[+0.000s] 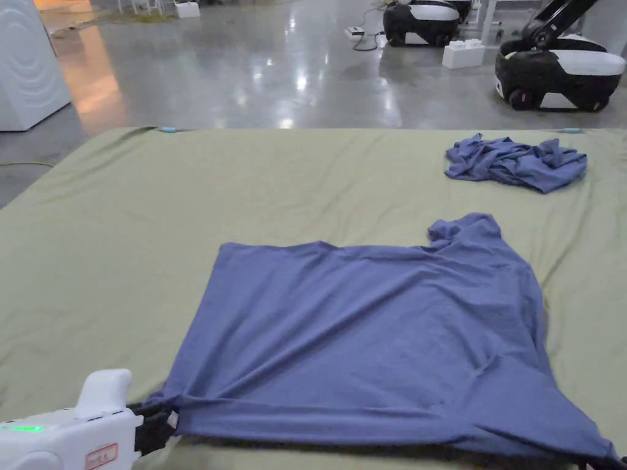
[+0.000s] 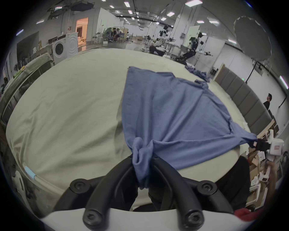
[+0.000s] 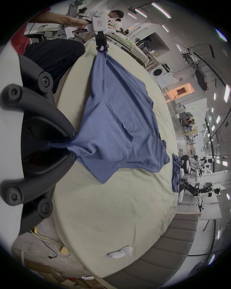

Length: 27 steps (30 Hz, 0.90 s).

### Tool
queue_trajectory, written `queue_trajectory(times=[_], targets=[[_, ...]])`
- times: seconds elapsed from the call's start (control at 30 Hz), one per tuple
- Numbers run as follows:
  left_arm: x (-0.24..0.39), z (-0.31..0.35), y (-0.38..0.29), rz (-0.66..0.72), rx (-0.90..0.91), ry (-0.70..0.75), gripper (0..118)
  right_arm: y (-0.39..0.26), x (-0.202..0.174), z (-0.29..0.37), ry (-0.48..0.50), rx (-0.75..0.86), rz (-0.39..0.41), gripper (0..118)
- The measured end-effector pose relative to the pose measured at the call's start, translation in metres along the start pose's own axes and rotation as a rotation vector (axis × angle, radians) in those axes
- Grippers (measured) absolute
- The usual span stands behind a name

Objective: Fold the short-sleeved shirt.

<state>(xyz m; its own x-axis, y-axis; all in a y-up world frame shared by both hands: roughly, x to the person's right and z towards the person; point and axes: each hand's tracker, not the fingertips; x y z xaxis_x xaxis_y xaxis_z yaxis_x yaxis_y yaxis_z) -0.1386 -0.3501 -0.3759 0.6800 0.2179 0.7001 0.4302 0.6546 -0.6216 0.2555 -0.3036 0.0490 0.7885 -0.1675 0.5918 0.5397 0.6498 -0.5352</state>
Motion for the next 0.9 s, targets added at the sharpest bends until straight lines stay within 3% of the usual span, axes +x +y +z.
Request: queue_trajectory(times=[0.33, 0.67, 0.9], targets=[[0.005, 0.057, -0.002, -0.014, 0.032, -0.051, 10, -0.003, 0.006, 0.033, -0.028, -0.016, 0.095, 10], [0.021, 0.084, -0.029, -0.019, -0.019, -0.059, 10, -0.034, -0.001, 0.047, -0.008, -0.107, 0.051, 10], [0.010, 0.060, 0.003, -0.029, -0.068, -0.060, 10, 0.005, 0.020, 0.001, 0.005, -0.158, 0.051, 10]])
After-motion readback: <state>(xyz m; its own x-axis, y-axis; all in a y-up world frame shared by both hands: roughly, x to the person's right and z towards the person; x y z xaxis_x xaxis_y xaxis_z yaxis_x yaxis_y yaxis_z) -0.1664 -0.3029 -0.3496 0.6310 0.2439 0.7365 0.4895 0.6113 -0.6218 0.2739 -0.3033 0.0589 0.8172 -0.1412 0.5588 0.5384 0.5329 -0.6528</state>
